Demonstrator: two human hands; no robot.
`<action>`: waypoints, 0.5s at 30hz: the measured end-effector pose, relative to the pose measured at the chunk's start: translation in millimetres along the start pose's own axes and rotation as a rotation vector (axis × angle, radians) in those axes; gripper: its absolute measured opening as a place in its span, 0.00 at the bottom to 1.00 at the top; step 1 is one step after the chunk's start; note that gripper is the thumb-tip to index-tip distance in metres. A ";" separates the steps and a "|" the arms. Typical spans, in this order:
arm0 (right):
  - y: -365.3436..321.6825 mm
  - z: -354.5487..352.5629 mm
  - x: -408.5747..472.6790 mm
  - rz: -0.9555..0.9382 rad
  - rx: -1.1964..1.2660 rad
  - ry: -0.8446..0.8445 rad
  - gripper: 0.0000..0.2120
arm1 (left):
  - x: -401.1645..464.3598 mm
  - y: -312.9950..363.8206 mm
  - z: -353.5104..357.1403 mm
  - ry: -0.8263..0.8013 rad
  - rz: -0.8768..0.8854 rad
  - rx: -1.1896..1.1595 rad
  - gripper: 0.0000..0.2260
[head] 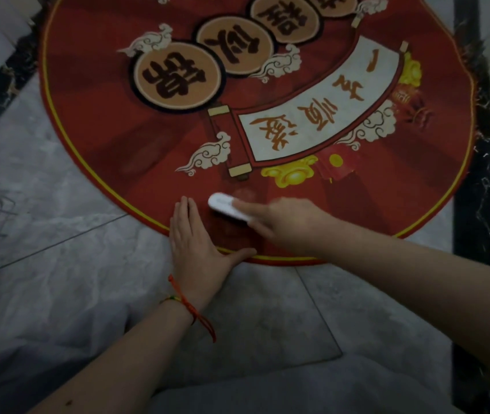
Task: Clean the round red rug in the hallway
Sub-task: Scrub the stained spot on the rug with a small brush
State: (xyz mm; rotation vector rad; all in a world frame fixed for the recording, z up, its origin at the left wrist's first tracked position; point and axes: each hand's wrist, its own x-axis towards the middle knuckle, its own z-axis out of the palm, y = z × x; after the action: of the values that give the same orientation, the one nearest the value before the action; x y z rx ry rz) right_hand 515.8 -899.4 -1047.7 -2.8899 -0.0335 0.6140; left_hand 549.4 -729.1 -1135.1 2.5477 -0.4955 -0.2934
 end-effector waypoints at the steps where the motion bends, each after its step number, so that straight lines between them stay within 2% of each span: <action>1: 10.3 -3.3 7.8 0.056 0.016 0.014 0.23 | 0.5 0.8 -0.2 0.002 -0.004 0.010 0.61; 4: 15.7 -8.2 11.5 0.109 0.063 0.040 0.23 | 0.7 1.8 -1.0 0.011 -0.002 0.018 0.61; 9: -8.2 4.8 -18.1 -0.038 0.050 -0.010 0.24 | -0.1 1.1 -0.7 0.002 0.000 0.005 0.61; 13: 31.9 -8.3 6.7 0.143 0.044 0.040 0.23 | 1.7 3.8 1.8 0.014 -0.014 0.050 0.62; 15: 28.8 -7.0 -4.3 0.125 0.040 0.027 0.24 | 2.1 3.6 2.5 0.013 -0.012 0.054 0.62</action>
State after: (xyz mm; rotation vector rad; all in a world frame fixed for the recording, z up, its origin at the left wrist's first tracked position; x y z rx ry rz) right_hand 514.3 -929.2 -1045.0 -2.8777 0.1628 0.5901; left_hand 549.5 -733.9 -1135.5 2.6041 -0.4903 -0.2710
